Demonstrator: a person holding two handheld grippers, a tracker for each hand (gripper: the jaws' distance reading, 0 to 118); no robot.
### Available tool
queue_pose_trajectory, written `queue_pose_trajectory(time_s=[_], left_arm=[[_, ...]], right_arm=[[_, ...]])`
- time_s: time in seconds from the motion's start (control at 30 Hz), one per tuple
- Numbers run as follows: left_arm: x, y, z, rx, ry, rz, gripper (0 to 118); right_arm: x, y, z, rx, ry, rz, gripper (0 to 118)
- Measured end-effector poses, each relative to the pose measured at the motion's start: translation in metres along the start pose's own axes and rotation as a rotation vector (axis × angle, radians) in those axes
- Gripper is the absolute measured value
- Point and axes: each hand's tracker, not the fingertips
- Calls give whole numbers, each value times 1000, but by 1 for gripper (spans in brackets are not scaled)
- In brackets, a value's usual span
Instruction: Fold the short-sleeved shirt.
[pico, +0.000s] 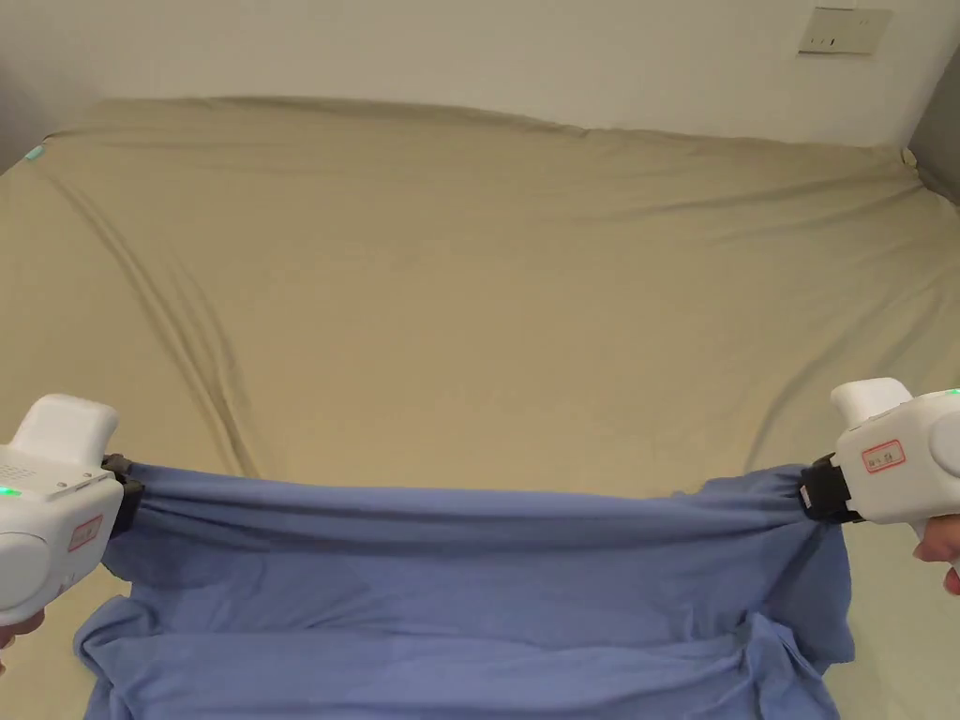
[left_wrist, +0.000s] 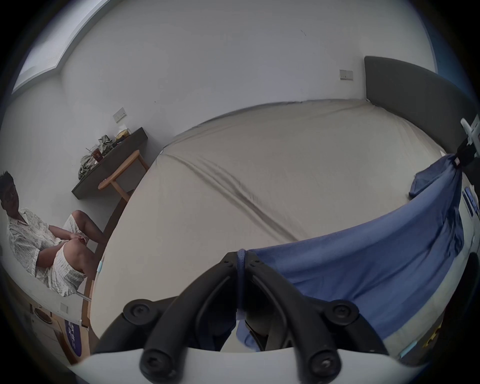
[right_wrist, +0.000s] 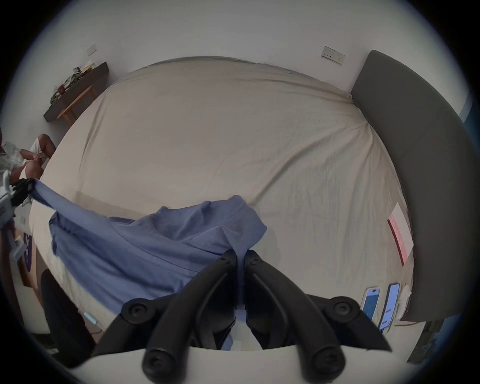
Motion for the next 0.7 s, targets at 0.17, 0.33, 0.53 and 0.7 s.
queue_pose_trajectory(time_s=[0.17, 0.33, 0.53, 0.7], left_arm=[[1, -36, 19, -64, -8, -11, 2], [1, -79, 19, -145, -30, -18, 2], [25, -107, 22, -255, -54, -83, 2], [31, -121, 7, -308, -74, -113, 2]], right_arm=[[-16, -41, 13, -67, 28, 60, 5], [-26, -89, 4, -166, 74, 88, 5], [-32, -129, -26, -289, 107, 69, 5], [-37, -144, -45, -340, 102, 68, 5]])
